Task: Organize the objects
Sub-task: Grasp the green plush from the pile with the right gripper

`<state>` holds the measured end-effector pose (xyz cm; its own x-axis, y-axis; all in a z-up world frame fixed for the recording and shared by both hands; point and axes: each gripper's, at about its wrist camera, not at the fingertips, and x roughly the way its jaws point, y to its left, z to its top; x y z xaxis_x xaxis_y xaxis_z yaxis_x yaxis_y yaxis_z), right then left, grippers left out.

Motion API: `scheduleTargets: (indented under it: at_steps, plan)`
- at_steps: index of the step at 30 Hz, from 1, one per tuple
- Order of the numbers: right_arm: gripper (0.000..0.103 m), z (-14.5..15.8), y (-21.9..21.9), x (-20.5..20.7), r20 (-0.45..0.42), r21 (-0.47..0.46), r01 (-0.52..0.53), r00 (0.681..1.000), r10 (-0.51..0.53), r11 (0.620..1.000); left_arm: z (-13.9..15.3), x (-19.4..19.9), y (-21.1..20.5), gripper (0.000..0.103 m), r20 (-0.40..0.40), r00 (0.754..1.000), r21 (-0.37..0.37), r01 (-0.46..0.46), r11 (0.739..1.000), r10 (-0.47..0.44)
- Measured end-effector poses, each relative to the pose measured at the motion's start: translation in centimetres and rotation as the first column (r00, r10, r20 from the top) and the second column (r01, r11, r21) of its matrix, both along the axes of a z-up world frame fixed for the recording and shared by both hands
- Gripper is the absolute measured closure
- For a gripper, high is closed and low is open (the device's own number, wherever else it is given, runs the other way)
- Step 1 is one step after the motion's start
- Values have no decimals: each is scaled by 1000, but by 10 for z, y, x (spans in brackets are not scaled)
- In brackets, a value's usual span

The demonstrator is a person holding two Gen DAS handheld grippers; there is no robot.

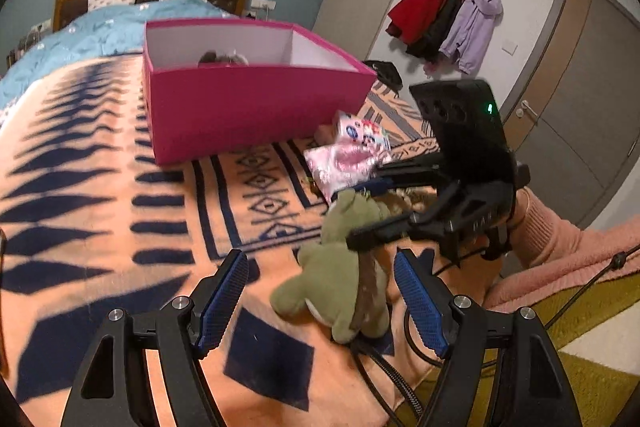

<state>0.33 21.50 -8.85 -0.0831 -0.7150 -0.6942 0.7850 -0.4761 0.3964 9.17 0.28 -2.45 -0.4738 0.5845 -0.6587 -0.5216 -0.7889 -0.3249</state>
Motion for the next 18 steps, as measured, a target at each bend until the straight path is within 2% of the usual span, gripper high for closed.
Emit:
scheduleTargets:
  at_steps: [6, 11, 14, 16, 18]
  plan:
    - [50, 10, 7, -4, 13, -24, 54, 998, -53, 998, -8, 4, 3, 26, 33, 999, 21, 17, 1000, -17]
    - [51, 22, 12, -11, 4, -69, 106, 994, -106, 992, -1, 8, 2, 26, 22, 1000, 41, 19, 999, -20]
    - [51, 24, 11, -18, 29, -96, 140, 990, -138, 985, -3, 7, 4, 26, 35, 999, 37, 18, 999, -19]
    - [51, 22, 6, -19, 19, -81, 161, 987, -160, 984, -9, 4, 6, 28, 54, 999, 27, 3, 1000, -4]
    - [51, 18, 1, -20, 32, -76, 160, 987, -158, 984, -15, -1, 7, 37, 83, 997, 29, -7, 1000, 5]
